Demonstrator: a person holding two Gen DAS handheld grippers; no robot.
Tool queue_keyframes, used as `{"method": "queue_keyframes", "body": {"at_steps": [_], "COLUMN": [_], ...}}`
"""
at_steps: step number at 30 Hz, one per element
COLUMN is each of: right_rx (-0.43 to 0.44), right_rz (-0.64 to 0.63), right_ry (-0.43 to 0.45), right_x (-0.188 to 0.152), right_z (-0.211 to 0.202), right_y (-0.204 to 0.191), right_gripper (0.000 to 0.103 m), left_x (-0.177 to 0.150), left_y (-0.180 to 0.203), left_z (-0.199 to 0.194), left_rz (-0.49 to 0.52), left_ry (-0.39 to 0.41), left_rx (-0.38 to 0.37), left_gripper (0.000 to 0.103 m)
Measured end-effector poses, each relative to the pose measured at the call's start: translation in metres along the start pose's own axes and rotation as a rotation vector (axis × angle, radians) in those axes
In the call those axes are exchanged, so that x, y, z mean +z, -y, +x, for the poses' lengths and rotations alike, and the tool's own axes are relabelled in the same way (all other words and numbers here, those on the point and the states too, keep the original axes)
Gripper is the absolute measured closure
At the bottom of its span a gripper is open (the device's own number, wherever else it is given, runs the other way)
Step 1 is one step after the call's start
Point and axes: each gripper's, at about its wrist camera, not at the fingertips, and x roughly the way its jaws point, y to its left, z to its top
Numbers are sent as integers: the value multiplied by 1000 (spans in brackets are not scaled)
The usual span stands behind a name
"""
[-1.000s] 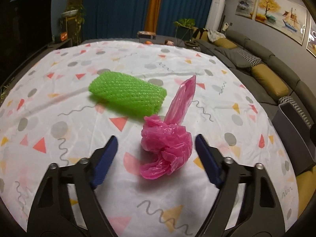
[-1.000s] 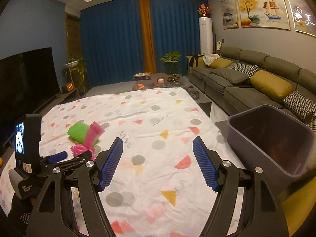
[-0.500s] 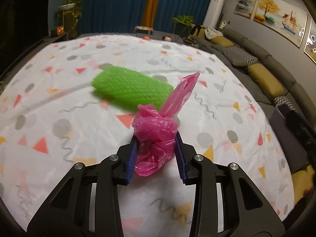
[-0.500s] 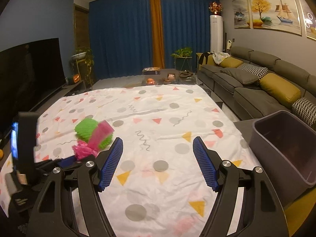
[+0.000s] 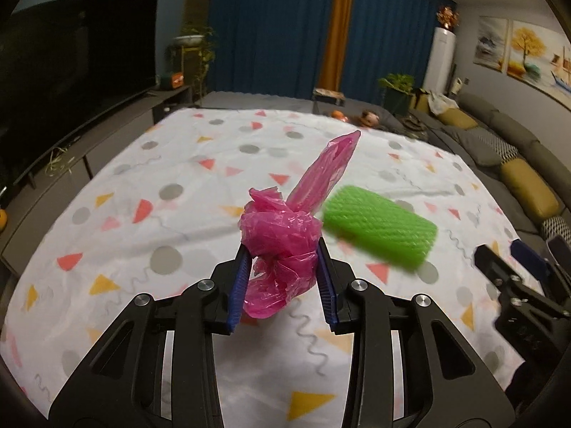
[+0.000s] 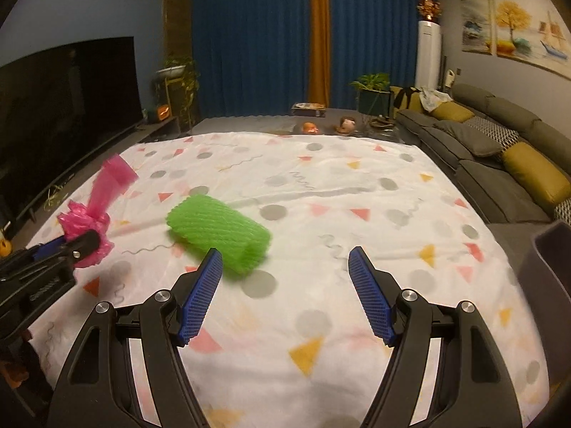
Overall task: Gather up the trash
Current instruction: 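Grasp the green foam net with the right gripper while the left holds the pink bag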
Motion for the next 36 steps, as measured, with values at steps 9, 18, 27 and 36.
{"method": "queue_keyframes", "body": {"at_steps": [9, 18, 27, 36], "right_rx": [27, 53, 108, 120], "right_rz": [-33, -63, -58, -51], "right_ry": [-50, -144, -225, -192], "right_x": [14, 17, 12, 7], "right_z": [42, 72, 86, 72], "right_y": [-28, -39, -38, -36], "right_gripper": [31, 40, 69, 88], "left_x": [4, 2, 1, 0], "left_y": [-19, -29, -32, -32], "left_z": [3, 7, 11, 15], "left_rz": [-56, -102, -117, -113], "left_ry": [12, -7, -19, -27], "left_rx": [-1, -15, -26, -28], "left_gripper": [69, 69, 69, 69]}}
